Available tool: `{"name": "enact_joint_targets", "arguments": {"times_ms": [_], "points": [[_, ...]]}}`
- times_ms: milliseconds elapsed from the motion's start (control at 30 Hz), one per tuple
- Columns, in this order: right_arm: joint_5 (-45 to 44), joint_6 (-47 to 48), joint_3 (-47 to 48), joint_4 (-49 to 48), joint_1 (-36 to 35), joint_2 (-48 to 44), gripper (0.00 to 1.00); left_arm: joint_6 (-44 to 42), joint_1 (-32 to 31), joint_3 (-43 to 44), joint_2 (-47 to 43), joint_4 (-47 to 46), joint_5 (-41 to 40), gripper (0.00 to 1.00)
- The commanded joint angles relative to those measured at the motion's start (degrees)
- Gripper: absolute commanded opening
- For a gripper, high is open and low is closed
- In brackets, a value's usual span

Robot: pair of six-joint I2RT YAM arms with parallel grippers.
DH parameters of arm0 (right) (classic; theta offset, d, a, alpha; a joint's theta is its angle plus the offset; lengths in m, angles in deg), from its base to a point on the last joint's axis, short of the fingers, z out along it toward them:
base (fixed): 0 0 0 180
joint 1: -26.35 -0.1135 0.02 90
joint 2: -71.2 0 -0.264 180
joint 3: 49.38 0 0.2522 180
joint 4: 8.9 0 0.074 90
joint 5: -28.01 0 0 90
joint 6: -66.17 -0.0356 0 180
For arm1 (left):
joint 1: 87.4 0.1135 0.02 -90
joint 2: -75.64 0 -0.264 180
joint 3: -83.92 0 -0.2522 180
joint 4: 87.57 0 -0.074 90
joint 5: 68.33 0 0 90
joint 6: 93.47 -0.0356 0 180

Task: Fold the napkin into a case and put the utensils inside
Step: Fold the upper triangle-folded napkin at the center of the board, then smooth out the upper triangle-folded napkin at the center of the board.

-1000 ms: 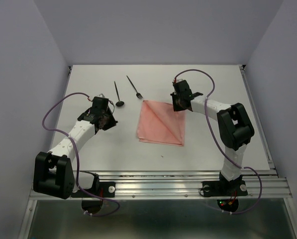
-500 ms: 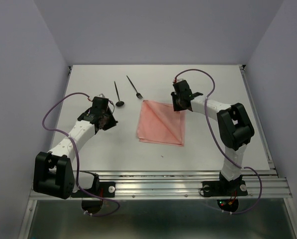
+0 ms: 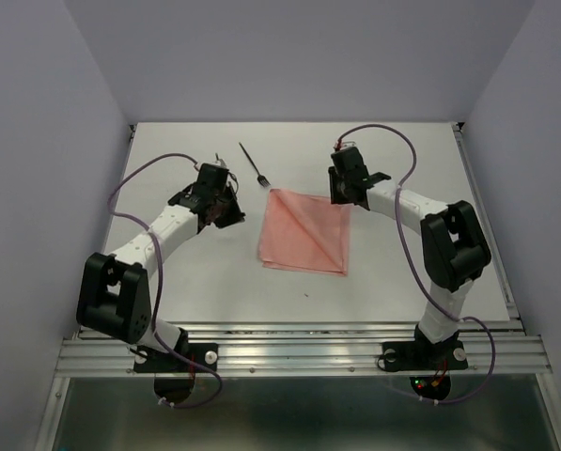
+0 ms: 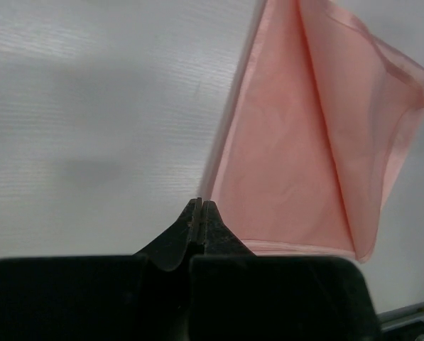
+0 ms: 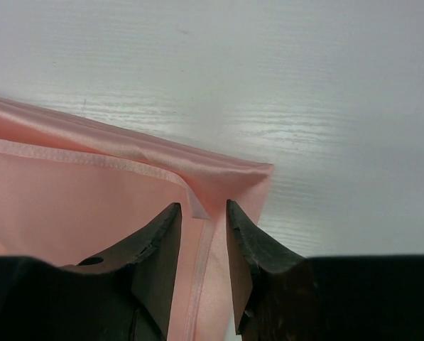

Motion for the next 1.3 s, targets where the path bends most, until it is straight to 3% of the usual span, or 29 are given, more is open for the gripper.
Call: {"name": "enact_joint_targets", "arguments": {"times_ms": [0, 133, 200, 333, 467, 800, 1267], "points": [[-2.4, -2.2, -1.4, -0.3, -0.1, -5.9, 0.37, 0.0, -3.5, 6.3, 5.5, -2.2, 0.9, 0.02], [2.0, -4.2, -3.4, 1.6, -0.1, -8.8, 0.32, -0.2, -6.0, 12.0, 12.1, -3.1, 3.3, 0.0], [7.6, -5.5, -5.5, 2.1, -0.1, -10.9, 0.21, -0.3, -7.0, 16.0, 16.3, -3.5, 4.9, 0.0], [17.8, -9.7, -9.9, 1.6, -0.1, -13.8, 0.09, -0.9, -7.9, 22.8, 22.4, -3.8, 6.7, 0.0], [21.1, -13.5, -14.1, 1.1, -1.6, -15.9, 0.09, -1.1, -8.0, 29.7, 28.2, -3.2, 7.4, 0.0], [24.0, -19.1, -21.7, 0.0, -2.1, -18.8, 0.09, -2.6, -8.0, 36.1, 37.9, -2.2, 7.3, 0.0], [23.6, -22.1, -24.5, -0.1, -4.0, -23.7, 0.09, -3.0, -8.0, 39.9, 42.3, -1.7, 6.5, 0.0]]}}
